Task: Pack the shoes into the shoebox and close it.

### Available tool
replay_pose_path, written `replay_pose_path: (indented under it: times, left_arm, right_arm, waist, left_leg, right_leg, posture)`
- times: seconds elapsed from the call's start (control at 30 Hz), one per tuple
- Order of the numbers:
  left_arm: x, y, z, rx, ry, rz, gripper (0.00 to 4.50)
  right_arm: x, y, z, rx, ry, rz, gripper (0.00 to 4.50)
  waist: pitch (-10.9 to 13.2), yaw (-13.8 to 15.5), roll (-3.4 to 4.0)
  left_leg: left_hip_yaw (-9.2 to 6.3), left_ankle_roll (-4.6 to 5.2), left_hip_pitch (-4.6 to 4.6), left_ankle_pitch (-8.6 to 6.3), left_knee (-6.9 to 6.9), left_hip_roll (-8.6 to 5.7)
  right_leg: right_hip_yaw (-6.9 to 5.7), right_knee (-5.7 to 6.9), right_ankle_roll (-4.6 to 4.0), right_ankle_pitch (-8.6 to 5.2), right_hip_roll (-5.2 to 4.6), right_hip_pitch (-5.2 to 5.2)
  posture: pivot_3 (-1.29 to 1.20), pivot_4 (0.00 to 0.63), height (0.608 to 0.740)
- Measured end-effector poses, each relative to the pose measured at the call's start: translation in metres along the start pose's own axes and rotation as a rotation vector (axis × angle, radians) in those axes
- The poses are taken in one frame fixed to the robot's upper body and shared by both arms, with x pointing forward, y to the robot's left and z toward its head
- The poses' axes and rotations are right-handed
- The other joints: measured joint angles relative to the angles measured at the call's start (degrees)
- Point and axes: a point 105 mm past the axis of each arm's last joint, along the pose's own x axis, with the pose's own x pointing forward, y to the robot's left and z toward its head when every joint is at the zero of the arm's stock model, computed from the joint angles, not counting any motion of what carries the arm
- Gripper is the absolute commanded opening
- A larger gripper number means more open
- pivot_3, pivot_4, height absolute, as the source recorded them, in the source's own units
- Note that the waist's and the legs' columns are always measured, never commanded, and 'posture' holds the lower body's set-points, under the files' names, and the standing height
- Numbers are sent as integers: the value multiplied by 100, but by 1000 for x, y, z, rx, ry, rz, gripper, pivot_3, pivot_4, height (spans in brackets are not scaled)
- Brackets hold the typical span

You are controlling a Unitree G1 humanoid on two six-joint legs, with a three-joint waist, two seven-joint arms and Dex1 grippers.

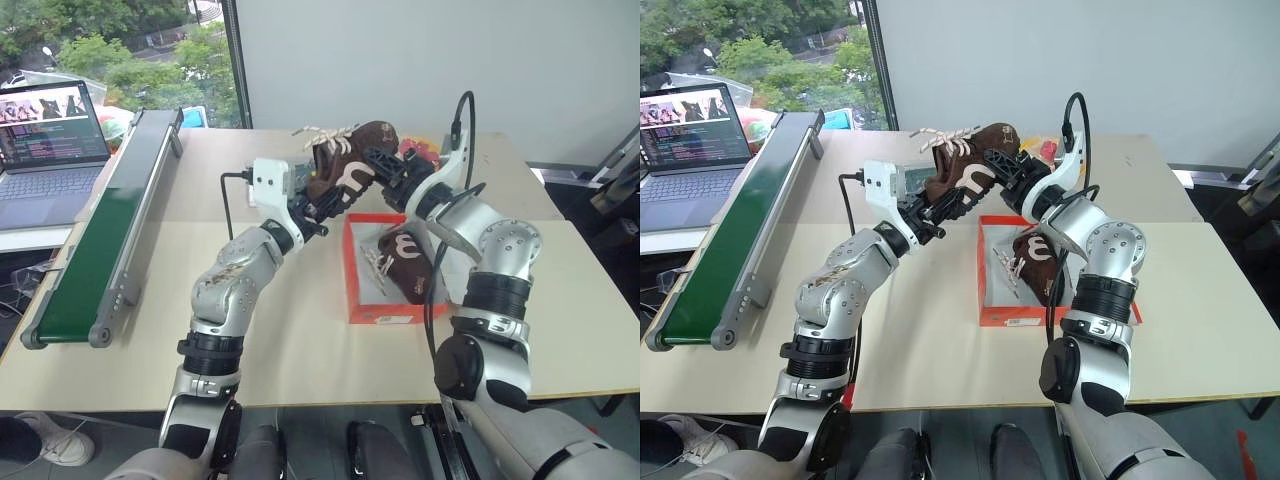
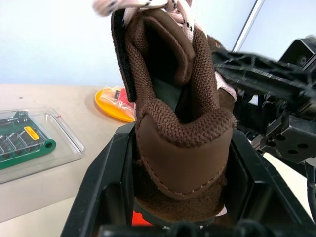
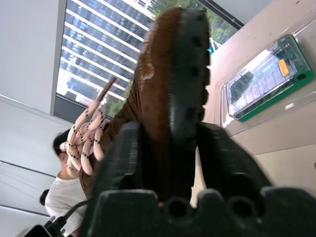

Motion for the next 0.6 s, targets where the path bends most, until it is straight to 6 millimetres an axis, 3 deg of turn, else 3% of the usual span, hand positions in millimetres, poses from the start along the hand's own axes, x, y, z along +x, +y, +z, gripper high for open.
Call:
replay_pose_path:
  times: [0.07,0.17,0.27,0.4,0.53,0.6]
  left_arm:
    - [-1,0,1,-13,0,-11,3300]
    - [-4,1,3,-66,-3,-45,4455]
    - [-11,10,10,-51,-2,-45,4500]
    - [-25,38,29,17,-20,20,4500]
    - [-48,82,44,50,-29,162,4500]
    - [-54,92,48,52,-36,204,4500]
  right_arm:
    - [-1,-1,1,-3,-1,-5,378]
    - [-2,-2,3,-14,-1,-14,367]
    - [-4,-6,9,-31,-1,-37,359]
    - [-9,-9,34,-139,-22,-84,358]
    - [-20,-10,65,-440,19,-183,355]
    - [-24,-16,69,-550,101,-224,355]
  waist:
    - [0,-1,0]
    - [0,-6,0]
    - [1,-9,1]
    - [2,-12,3]
    - [4,-16,5]
    - [4,-13,5]
  left_leg:
    - [0,0,0,0,0,0]
    - [-1,0,0,0,0,1]
    - [-1,0,0,0,0,0]
    - [0,0,0,0,-1,0]
    - [3,1,0,0,-3,-1]
    - [3,1,1,-1,-3,0]
  right_leg:
    - [0,0,0,0,0,-1]
    - [0,-1,0,0,0,-1]
    - [0,-5,0,0,1,-2]
    - [1,-10,1,-1,0,-4]
    - [1,-20,1,-1,0,-5]
    - [0,-23,1,-2,-1,-1]
  posture:
    - [0,150,740]
    - [0,150,740]
    - [0,150,740]
    - [0,150,740]
    - [0,150,740]
    - [0,150,740]
